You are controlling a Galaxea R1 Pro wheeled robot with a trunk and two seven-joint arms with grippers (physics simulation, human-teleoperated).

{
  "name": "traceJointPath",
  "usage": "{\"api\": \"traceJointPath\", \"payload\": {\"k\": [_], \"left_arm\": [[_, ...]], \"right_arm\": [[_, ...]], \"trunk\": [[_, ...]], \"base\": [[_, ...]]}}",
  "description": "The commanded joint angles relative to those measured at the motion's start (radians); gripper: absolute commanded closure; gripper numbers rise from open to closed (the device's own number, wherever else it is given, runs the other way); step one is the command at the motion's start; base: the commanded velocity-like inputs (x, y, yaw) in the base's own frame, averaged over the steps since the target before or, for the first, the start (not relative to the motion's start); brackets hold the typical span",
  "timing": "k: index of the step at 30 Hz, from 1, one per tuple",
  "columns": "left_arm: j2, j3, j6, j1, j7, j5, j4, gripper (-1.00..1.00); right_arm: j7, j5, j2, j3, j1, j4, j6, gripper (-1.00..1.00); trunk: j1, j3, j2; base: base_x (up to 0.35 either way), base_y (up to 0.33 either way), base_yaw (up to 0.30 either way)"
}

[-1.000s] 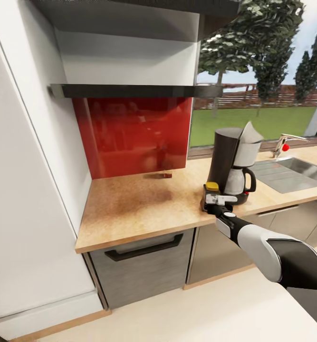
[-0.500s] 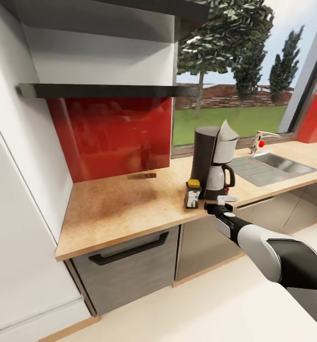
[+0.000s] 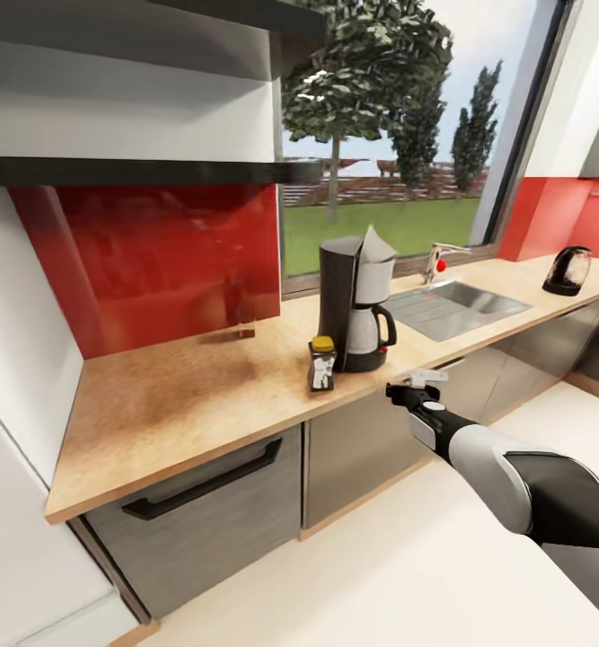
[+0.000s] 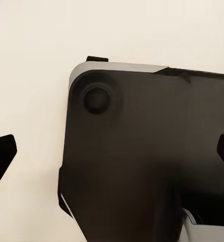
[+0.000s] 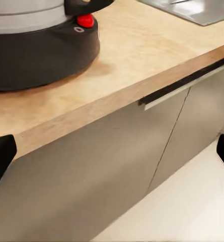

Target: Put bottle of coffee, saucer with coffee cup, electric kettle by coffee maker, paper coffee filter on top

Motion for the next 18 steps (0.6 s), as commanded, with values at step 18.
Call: {"api": "traceJointPath", "payload": {"k": [18], "left_arm": [[-0.001,0.003,-0.021,0.0,-0.002,0.003,-0.002,-1.0]], "right_arm": [[-0.011,-0.009,-0.012,-0.003,0.133,0.009,0.012,-1.0]], "trunk": [[0.0,-0.001,-0.001]], "base": [[0.0,0.0,-0.29]]}}
